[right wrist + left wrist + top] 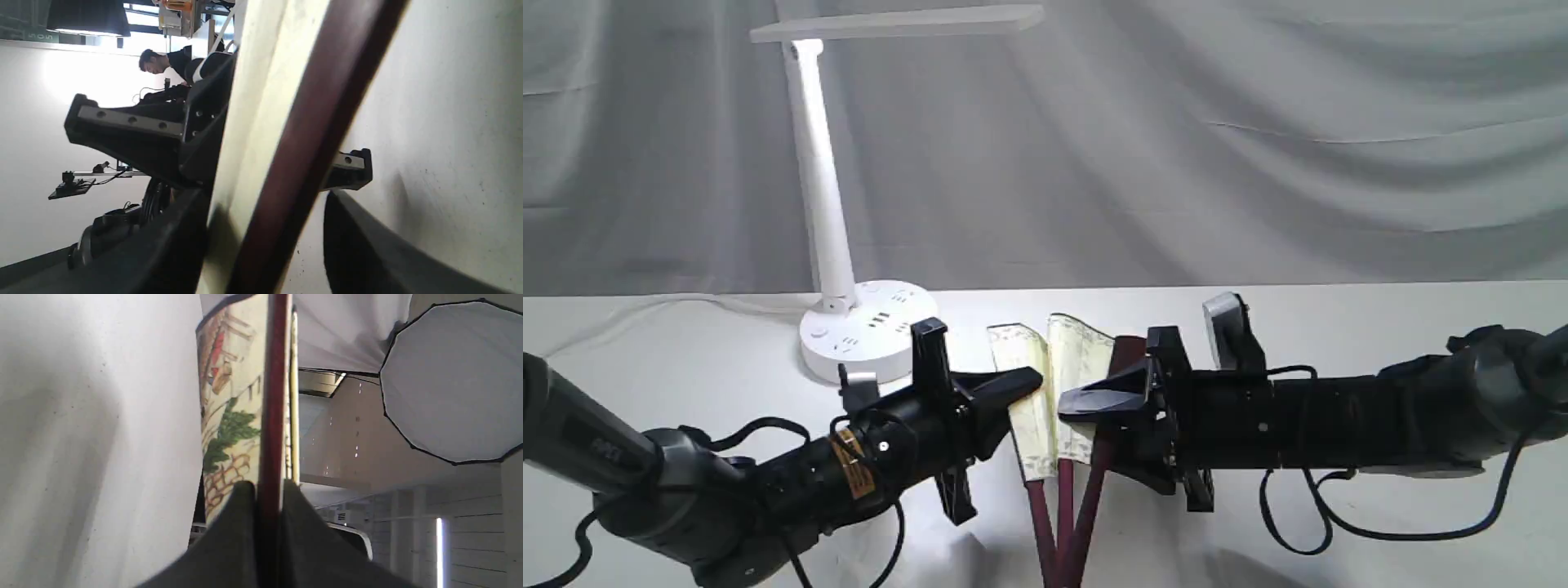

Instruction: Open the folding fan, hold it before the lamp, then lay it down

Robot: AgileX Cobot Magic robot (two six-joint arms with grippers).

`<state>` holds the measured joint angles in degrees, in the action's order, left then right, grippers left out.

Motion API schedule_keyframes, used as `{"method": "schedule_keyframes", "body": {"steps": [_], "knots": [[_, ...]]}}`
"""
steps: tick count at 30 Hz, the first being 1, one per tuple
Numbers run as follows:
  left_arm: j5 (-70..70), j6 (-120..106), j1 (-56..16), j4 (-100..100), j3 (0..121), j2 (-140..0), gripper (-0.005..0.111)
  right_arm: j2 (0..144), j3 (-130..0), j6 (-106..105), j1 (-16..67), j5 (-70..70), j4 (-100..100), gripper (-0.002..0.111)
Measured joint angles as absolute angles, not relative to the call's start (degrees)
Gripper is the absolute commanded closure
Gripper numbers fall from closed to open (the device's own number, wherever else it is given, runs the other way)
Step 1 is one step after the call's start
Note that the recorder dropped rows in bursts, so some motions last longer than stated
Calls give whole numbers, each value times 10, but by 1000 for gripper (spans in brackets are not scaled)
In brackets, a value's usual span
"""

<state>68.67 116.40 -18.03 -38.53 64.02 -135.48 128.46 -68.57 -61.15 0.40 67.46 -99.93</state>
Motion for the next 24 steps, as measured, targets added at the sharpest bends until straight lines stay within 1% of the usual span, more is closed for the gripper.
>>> {"method": "schedule_keyframes", "body": {"steps": [6,16,24], "knots": [[686,1164,-180,-393,640,-1355,107,1285,-686,-611,3,669,-999,63],[686,1164,-180,-417,640,-1355,107,1285,-686,-611,-28,651,-999,64],[686,1164,-180,-436,640,-1355,107,1285,-699,-611,-30,652,-999,64]]}}
